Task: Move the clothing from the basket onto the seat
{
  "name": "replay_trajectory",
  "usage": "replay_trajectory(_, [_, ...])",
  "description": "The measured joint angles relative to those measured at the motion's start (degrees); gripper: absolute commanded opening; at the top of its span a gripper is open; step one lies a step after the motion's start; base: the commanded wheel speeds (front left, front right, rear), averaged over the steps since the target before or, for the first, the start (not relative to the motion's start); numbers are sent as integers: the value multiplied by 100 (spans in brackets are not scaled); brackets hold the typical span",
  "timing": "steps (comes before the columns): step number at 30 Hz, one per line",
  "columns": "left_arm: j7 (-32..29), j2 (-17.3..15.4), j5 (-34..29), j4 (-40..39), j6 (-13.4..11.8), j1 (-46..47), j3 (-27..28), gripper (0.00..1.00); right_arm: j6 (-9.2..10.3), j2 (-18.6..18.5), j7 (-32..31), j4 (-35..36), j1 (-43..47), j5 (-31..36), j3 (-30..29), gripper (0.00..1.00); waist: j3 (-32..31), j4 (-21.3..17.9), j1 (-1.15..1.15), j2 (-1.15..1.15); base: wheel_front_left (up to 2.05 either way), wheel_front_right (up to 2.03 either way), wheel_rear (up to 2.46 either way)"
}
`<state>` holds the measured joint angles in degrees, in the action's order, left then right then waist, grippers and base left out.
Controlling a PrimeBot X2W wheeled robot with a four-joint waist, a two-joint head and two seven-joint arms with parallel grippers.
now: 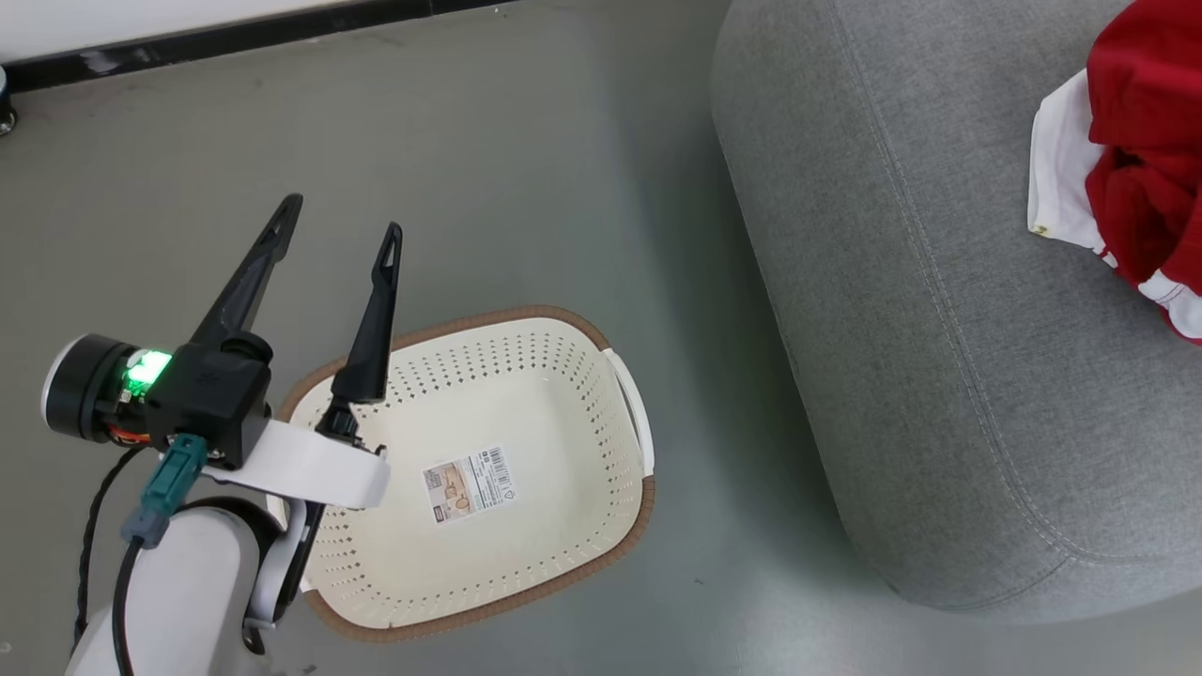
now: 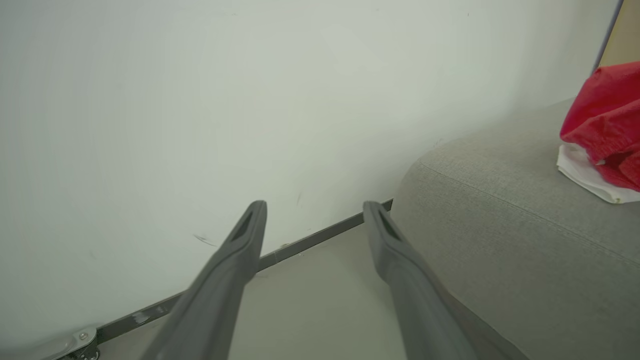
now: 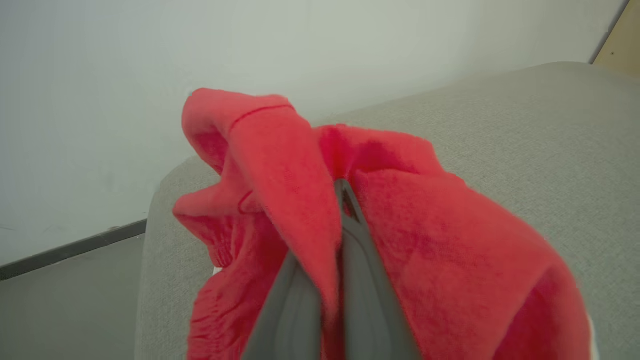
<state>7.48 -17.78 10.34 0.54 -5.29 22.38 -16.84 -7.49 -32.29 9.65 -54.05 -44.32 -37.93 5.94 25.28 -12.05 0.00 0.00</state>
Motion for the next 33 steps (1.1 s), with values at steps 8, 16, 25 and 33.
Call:
replay_trajectory(8, [-14,-5,0,36,-1,30,21,100,0,303,51,-208,189,15,29,0,78,-103,-1,0,0,0,0])
replay_trajectory(16, [-4,0,1,109,-9,30,43,100,0,412,53,-350,191,-47,36,72,70,-163,0,0,0,0,0])
replay_trajectory(25, [70,57,11,191,-59,30,51,100,0,432,202,-174,180,-45,208,100,1,-223,0,0,0,0,0])
replay_trajectory(33, [241,193,70,331,-85,30,74,100,0,324,311,133,204,22,409,100,-124,-296,0,0,0,0,0])
